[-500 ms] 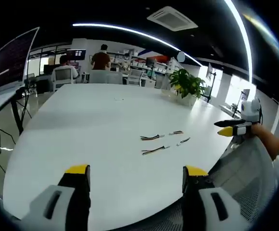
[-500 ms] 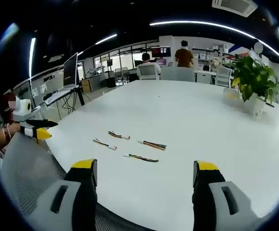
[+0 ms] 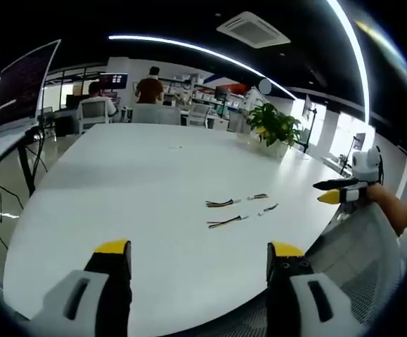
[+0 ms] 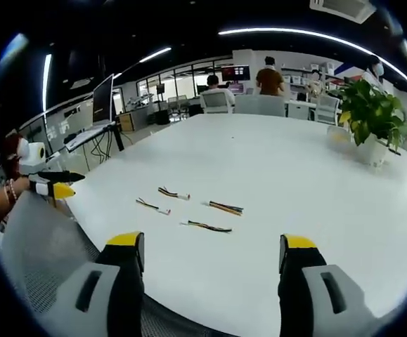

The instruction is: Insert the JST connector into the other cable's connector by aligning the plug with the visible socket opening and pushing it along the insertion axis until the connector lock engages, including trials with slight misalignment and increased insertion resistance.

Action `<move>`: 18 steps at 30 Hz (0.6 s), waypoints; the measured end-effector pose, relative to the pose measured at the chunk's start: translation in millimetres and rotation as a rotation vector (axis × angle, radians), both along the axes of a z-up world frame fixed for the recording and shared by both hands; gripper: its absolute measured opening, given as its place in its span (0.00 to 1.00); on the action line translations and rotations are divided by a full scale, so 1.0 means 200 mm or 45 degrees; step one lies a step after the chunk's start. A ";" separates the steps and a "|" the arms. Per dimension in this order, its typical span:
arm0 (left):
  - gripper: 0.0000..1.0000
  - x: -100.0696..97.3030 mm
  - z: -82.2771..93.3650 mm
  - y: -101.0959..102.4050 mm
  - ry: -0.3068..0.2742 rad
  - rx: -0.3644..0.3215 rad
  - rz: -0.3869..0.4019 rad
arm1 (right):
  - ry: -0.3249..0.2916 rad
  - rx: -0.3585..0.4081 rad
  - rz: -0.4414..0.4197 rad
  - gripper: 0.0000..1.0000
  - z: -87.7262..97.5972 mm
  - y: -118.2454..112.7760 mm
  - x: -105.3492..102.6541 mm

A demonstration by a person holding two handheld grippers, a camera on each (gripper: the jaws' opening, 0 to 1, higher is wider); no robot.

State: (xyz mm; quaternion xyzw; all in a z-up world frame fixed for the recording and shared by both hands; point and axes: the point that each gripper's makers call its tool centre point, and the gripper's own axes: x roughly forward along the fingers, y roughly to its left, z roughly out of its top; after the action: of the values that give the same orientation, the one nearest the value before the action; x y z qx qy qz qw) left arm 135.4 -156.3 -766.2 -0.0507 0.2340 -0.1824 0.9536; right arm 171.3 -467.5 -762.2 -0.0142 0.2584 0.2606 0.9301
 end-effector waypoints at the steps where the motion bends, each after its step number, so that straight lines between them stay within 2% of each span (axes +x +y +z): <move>1: 0.76 0.00 0.01 -0.01 -0.009 -0.036 0.002 | -0.002 0.015 -0.004 0.77 0.01 0.00 0.00; 3: 0.76 0.01 0.04 0.00 -0.037 -0.068 0.028 | -0.004 0.025 -0.003 0.76 0.01 0.00 0.00; 10: 0.75 0.00 0.01 -0.01 0.004 -0.048 0.025 | 0.011 0.016 0.017 0.75 -0.01 0.01 -0.01; 18: 0.75 -0.01 0.02 -0.03 0.003 -0.055 0.029 | 0.020 0.004 0.030 0.74 -0.02 0.01 -0.01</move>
State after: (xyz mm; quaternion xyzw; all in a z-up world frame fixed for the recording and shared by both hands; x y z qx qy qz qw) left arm 134.3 -161.7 -761.6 -0.0742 0.2307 -0.1763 0.9541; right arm 169.5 -465.3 -766.2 -0.0139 0.2651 0.2722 0.9249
